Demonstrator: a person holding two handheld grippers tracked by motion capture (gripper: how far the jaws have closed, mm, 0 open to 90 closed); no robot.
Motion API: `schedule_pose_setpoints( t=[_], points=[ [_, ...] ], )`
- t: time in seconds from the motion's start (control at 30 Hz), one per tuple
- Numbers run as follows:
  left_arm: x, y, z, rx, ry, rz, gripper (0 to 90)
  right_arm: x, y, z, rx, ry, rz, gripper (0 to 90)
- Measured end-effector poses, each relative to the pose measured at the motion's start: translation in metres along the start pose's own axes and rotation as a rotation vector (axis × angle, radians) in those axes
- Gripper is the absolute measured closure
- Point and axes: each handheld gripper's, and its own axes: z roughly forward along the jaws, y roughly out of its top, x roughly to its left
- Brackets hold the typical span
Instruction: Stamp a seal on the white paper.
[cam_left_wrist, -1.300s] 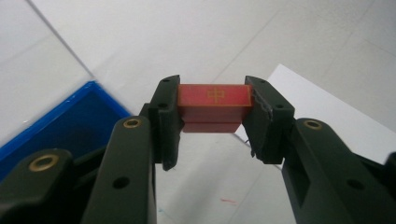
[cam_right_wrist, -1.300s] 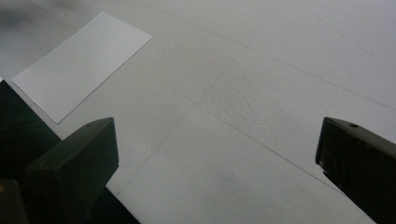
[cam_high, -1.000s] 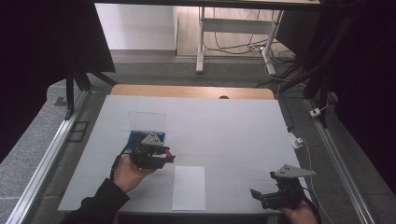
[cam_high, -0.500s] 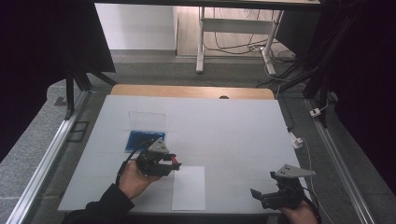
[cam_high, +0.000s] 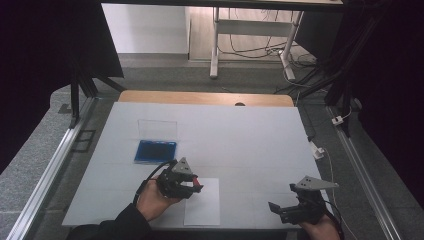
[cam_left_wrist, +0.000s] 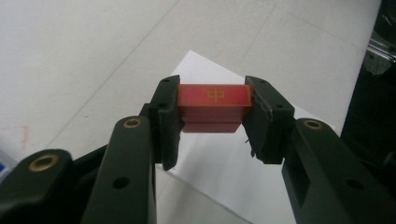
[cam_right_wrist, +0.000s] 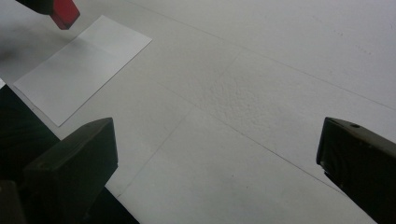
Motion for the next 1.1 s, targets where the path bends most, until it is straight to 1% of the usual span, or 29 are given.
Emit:
schedule_pose_setpoints(
  t=[0.43,0.63,0.8,0.9,1.0,1.1],
  points=[
    [-0.01,-0.003,0.019,0.037,-0.018,0.003,57.9,0.0,0.0,0.0,0.004,0.0,-0.001,0.0],
    [-0.014,-0.004,0.026,0.055,-0.004,0.017,57.9,0.0,0.0,0.0,0.004,0.002,-0.002,0.0],
    [-0.016,-0.006,0.029,0.067,0.019,0.032,57.9,0.0,0.0,0.0,0.007,0.002,-0.005,0.0],
    [-0.017,-0.007,0.032,0.083,0.032,0.053,57.9,0.001,0.0,0.0,0.007,0.003,-0.004,0.0],
    [-0.02,-0.007,0.032,0.081,0.049,0.065,57.9,0.001,0.0,0.0,0.007,0.004,-0.005,0.0],
    [-0.021,-0.009,0.033,0.065,0.051,0.051,58.0,0.001,0.0,0.001,0.007,0.005,-0.005,0.0]
  ],
)
